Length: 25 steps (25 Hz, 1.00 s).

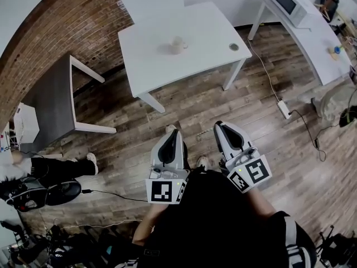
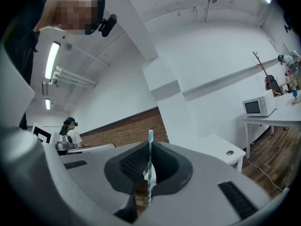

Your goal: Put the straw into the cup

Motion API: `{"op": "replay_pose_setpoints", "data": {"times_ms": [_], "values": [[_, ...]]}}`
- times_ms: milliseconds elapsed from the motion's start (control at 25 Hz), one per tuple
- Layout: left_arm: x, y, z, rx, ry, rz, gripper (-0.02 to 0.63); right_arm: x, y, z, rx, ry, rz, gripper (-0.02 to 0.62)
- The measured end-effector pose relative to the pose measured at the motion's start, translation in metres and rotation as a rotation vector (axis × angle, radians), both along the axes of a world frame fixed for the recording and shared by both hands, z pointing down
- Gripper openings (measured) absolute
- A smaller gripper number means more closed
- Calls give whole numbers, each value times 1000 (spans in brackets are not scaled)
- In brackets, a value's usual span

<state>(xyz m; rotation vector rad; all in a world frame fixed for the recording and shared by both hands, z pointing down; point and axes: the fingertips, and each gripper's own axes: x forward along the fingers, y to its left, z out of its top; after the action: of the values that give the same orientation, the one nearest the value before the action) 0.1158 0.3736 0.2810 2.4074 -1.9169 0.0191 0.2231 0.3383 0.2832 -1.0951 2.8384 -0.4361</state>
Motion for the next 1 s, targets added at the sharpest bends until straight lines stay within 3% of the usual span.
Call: {"op": "replay_pose_setpoints", "data": {"times_ms": [440, 1000], "values": [[-26, -89, 7, 11, 22, 14, 3, -29, -82, 0, 10, 14, 15, 15], [-102, -235, 8, -29, 58, 80, 3, -99, -221, -8, -21, 53, 93, 15]]}}
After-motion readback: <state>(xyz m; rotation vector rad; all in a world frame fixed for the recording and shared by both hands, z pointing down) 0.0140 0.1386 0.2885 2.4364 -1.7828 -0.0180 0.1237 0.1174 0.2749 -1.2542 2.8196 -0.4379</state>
